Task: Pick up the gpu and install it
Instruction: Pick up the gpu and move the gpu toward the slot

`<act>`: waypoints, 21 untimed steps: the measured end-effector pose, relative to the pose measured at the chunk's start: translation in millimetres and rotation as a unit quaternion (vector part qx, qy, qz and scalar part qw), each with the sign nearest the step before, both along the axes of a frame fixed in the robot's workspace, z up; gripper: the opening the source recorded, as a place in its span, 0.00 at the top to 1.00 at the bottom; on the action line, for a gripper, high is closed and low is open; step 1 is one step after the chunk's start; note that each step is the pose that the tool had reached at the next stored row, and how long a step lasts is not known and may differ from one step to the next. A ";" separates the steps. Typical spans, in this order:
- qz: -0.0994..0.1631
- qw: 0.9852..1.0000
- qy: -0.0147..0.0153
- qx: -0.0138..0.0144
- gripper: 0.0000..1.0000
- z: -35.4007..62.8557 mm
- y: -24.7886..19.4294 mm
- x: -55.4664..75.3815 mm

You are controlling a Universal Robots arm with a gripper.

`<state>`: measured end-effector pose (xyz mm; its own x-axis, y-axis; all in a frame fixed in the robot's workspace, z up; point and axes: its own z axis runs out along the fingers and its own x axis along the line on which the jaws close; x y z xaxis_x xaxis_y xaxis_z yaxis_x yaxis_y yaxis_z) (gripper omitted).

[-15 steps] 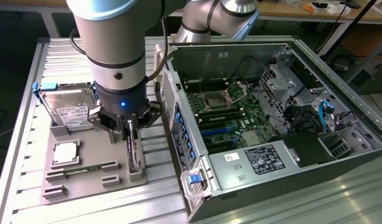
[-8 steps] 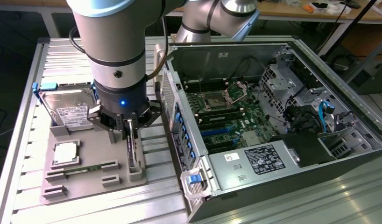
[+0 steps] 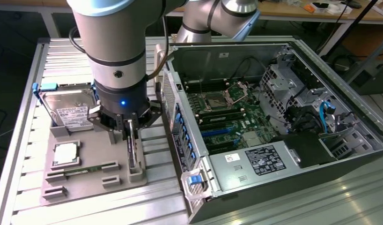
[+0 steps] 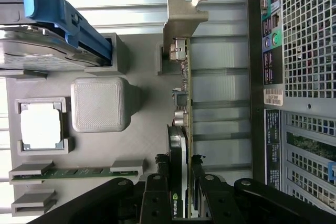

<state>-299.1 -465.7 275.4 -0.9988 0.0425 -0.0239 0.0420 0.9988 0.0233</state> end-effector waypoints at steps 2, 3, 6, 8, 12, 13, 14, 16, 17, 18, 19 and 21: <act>0.000 1.000 0.000 0.000 0.73 1.0 0.0 0.0; 0.000 1.000 0.000 0.000 0.73 3.0 0.0 0.0; 0.000 1.000 0.000 0.000 0.73 33.2 0.0 0.0; 0.000 1.000 0.000 0.000 0.73 44.4 0.0 0.0; 0.000 1.000 0.000 0.000 0.73 62.5 0.0 0.0; 0.000 1.000 0.000 0.000 0.73 67.9 0.0 0.0; 0.000 1.000 0.000 0.000 0.73 69.8 0.0 0.0; 0.000 1.000 0.000 0.000 0.73 72.0 0.0 0.0; 0.000 1.000 0.000 0.000 0.73 73.2 0.0 0.0; 0.000 1.000 0.000 0.000 0.73 74.1 0.0 0.0; 0.000 1.000 0.000 0.000 0.73 75.7 0.0 0.0; 0.000 1.000 0.000 0.000 0.73 78.9 0.0 0.0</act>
